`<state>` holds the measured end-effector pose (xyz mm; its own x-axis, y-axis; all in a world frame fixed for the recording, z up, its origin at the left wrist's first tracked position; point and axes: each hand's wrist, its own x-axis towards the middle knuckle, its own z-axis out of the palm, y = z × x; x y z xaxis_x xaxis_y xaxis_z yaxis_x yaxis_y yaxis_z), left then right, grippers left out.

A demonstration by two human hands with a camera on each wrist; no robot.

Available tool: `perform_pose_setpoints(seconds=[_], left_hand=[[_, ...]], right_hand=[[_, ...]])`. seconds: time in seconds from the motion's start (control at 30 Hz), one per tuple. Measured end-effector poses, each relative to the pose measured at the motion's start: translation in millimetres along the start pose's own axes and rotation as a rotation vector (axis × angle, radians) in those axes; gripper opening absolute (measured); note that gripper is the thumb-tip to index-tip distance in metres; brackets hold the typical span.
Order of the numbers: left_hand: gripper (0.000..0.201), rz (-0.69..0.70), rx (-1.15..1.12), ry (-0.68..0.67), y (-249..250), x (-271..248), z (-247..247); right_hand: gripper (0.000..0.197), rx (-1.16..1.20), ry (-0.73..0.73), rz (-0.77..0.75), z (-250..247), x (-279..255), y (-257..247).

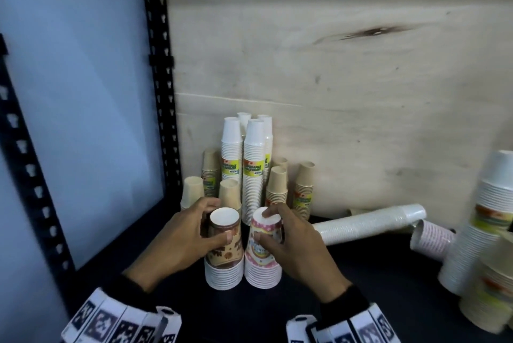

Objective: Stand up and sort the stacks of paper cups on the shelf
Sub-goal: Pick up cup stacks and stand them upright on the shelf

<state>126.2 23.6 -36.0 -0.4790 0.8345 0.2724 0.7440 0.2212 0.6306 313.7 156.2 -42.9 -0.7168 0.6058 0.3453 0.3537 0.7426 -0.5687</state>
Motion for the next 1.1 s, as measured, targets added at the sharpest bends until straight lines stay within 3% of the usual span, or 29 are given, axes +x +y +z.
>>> perform_pose_setpoints(seconds=[0.27,0.4,0.67,0.97,1.1], left_hand=[[0.07,0.184,0.14,0.193,49.7,0.7,-14.8],[0.066,0.275,0.164,0.12,93.2,6.5,-0.2],[0.045,0.339,0.093,-0.147,170.5,48.0,65.8],[0.056,0.3,0.279,-0.356,207.5,116.7,162.7],[0.068,0.302,0.469,-0.394,207.7,138.0,201.7]], right_hand=[[0.046,-0.038,0.015,-0.022,-35.9,-21.2,27.9],[0.04,-0.106,0.081,0.077,-76.6,-39.9,46.6],[0.033,-0.279,0.236,0.198,-167.4,-72.6,74.2],[0.019,-0.439,0.443,0.273,-247.2,-86.5,103.6],[0.028,-0.443,0.576,0.289,-261.5,-78.2,117.9]])
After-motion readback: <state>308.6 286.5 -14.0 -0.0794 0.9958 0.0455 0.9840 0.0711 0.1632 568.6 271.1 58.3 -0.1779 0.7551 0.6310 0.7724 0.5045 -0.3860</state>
